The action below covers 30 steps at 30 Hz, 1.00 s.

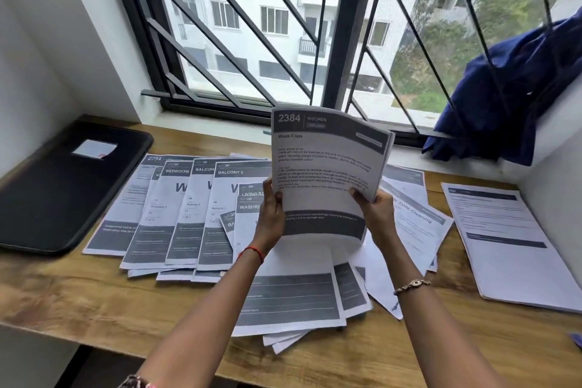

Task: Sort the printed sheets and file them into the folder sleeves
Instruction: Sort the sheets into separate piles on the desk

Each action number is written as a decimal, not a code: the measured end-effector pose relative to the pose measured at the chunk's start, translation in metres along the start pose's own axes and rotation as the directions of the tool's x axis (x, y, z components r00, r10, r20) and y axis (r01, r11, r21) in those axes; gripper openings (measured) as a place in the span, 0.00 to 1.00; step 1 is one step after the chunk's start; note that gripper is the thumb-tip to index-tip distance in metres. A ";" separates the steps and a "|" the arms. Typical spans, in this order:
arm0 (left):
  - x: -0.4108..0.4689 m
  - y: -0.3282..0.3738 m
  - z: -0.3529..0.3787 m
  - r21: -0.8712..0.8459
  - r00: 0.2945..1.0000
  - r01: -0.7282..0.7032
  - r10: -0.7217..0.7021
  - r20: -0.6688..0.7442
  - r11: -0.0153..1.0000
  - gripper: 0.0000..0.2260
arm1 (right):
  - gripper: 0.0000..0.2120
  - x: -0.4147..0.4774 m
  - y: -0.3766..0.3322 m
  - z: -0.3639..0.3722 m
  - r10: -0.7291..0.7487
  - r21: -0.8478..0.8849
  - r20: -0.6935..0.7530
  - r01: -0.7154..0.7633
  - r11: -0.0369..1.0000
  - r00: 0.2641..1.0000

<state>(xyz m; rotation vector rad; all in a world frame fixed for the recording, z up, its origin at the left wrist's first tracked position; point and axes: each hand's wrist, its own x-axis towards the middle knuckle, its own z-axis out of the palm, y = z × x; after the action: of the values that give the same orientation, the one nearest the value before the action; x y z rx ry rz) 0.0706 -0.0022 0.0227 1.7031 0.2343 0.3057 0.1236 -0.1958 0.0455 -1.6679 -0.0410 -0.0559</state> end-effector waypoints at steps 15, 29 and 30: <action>0.016 0.013 -0.009 -0.037 0.999 -0.035 0.034 -0.031 0.999 0.13 | 0.12 0.012 -0.020 -0.001 -0.007 0.018 -0.034 0.008 1.000 0.999; 0.012 -0.012 -0.019 -0.041 0.950 0.310 -0.312 -0.032 0.950 0.08 | 0.33 0.005 0.009 -0.005 0.218 -0.025 -0.007 -0.219 0.976 0.976; 0.010 -0.015 -0.019 -0.022 0.944 0.328 -0.328 -0.027 0.944 0.10 | 0.35 0.003 0.013 -0.005 0.249 -0.039 0.001 -0.249 0.968 0.969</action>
<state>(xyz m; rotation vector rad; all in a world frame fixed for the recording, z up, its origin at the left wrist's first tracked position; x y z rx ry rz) 0.0742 0.0215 0.0118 1.6115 0.5302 0.0851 0.1272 -0.2016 0.0329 -1.6996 0.1664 0.1392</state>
